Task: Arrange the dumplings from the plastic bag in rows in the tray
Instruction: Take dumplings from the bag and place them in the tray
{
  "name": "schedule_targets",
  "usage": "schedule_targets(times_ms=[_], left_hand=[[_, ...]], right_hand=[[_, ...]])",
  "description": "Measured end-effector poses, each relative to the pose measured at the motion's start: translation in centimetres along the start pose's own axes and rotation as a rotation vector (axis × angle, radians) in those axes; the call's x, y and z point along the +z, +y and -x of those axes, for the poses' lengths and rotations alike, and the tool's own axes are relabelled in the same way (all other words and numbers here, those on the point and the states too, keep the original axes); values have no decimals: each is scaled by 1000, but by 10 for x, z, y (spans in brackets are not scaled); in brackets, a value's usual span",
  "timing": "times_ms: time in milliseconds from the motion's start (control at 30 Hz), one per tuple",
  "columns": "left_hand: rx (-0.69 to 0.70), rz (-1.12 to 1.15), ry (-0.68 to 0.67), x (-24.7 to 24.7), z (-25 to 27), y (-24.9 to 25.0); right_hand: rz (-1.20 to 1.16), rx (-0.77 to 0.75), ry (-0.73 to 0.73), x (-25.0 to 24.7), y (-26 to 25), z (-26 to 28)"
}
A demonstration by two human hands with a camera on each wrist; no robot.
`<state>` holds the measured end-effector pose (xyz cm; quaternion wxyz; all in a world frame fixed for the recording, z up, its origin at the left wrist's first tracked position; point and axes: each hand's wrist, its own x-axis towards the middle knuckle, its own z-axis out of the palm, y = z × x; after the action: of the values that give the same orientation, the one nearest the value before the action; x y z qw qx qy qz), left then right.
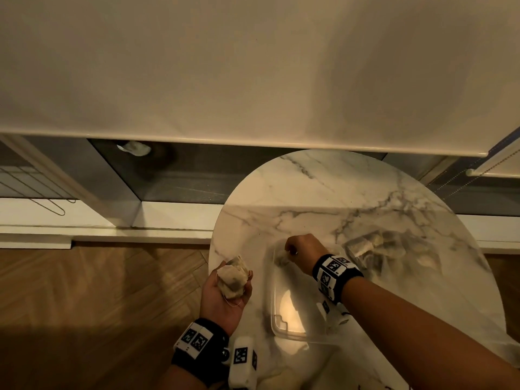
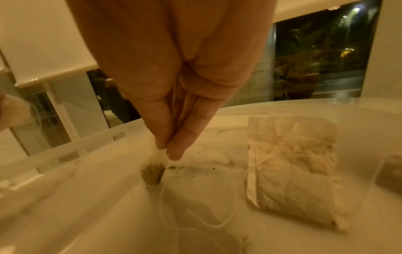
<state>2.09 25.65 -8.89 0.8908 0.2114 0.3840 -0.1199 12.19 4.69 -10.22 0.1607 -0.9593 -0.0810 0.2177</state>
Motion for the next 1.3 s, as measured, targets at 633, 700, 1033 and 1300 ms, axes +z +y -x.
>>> schedule_targets(times_ms=[633, 700, 1033, 1300], left_hand=[[-6, 23, 28, 1, 10, -6], [-9, 22, 25, 0, 10, -6], [-4, 14, 10, 9, 16, -11], [-19, -60, -41, 21, 16, -24]], right_hand=[[408, -78, 121, 0, -5, -7], [370, -80, 154, 1, -3, -5], [-123, 61, 312, -13, 0, 28], [-448, -348, 178, -28, -51, 82]])
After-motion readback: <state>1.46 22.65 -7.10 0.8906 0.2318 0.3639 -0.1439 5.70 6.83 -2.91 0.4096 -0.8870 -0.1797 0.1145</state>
